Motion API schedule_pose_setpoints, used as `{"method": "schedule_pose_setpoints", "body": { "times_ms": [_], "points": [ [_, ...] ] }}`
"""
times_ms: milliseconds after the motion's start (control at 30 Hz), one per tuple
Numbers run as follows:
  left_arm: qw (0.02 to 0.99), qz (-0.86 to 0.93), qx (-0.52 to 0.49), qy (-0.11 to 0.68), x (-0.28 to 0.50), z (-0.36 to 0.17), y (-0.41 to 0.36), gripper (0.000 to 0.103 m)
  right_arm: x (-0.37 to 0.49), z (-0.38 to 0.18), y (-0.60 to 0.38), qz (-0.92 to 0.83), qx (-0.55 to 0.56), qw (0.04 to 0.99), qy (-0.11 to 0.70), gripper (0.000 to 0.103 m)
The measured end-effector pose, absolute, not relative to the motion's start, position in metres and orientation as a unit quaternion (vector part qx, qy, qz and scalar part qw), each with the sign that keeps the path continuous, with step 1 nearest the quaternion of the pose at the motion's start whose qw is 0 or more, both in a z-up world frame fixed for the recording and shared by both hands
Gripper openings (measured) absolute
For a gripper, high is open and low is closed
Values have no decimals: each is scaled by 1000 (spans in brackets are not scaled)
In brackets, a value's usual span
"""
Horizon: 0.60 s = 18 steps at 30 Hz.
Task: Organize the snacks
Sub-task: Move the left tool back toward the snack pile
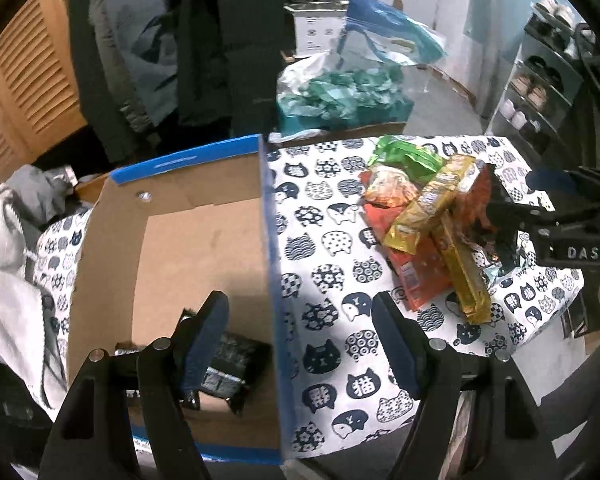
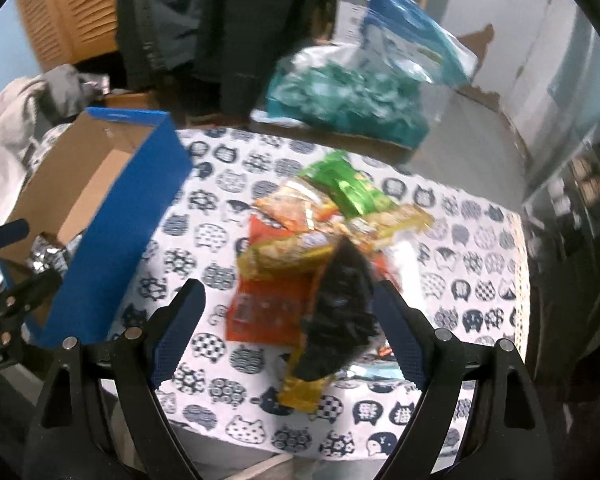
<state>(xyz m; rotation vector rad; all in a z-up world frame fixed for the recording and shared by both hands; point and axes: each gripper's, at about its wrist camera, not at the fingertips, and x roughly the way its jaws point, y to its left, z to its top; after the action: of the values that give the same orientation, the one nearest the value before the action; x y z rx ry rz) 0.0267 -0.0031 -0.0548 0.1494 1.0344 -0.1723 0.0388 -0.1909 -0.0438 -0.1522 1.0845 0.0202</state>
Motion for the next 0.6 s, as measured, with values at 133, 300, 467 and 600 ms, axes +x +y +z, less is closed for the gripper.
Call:
{"method": "schedule_pose_setpoints", "body": {
  "times_ms": [133,300,467,600],
  "points": [
    [861,-86,79,495,31,-60,-14,75,43,-54,-205,-7,-64,848,526,85],
    [857,-88,87,499,36,-69,-23,75,52,-71,-217,-28,-61,838,541,85],
    [851,-85,94,510,41,-78,-26,75,58,-91,-230,-46,-60,826,559,85],
    [849,-82,89,514,46,-80,-27,75,56,-101,-247,-52,-37,818,571,85]
  ]
}}
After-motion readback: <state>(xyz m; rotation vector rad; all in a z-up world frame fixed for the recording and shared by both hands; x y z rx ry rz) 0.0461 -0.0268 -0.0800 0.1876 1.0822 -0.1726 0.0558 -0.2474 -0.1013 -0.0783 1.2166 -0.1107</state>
